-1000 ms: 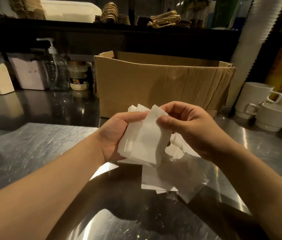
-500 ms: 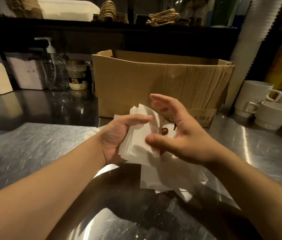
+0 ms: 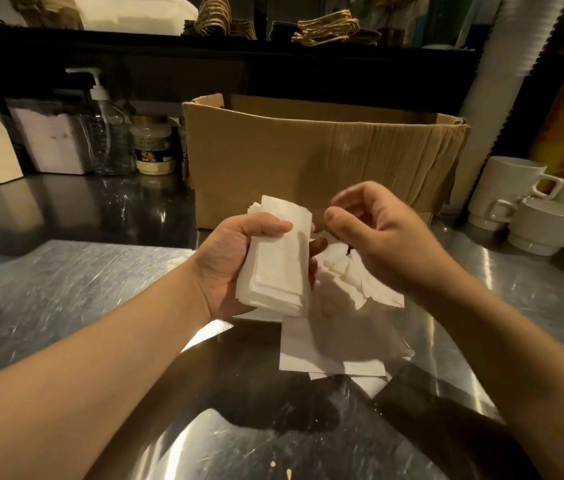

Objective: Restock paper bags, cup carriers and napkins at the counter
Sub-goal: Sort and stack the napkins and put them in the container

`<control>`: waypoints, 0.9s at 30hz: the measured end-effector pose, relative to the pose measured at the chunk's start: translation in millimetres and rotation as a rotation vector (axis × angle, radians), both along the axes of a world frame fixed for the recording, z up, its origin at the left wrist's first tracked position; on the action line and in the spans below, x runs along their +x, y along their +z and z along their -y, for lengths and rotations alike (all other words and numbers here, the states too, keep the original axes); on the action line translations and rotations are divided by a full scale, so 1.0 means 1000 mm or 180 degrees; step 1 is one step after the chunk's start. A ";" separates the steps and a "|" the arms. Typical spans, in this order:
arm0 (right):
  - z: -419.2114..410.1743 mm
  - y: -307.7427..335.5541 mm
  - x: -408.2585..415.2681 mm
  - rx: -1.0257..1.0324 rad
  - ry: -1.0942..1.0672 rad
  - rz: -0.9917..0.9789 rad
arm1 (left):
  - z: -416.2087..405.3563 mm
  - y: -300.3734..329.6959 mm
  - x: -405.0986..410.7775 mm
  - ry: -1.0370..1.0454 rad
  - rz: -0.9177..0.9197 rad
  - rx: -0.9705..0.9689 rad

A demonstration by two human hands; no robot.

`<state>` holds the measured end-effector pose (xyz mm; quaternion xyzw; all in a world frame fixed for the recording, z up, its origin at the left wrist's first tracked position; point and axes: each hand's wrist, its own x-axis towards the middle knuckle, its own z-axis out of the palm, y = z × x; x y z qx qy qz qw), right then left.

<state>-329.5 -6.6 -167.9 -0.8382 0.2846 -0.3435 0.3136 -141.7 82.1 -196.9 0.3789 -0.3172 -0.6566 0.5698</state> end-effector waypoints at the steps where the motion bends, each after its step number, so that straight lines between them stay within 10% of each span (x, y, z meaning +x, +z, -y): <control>1: 0.004 0.003 -0.002 -0.0030 -0.0207 -0.0228 | 0.000 0.001 0.000 0.0029 0.0005 -0.0045; 6: 0.012 0.010 -0.006 0.0125 -0.0371 -0.2278 | -0.001 0.006 -0.002 0.0103 -0.0355 -0.0068; 13: 0.014 0.016 -0.023 0.0223 0.0203 -0.3532 | 0.002 0.004 0.000 0.0179 -0.0397 0.0023; 27: 0.011 0.019 -0.026 0.0015 0.0746 -0.2839 | 0.002 0.005 0.000 0.0306 -0.0332 0.0126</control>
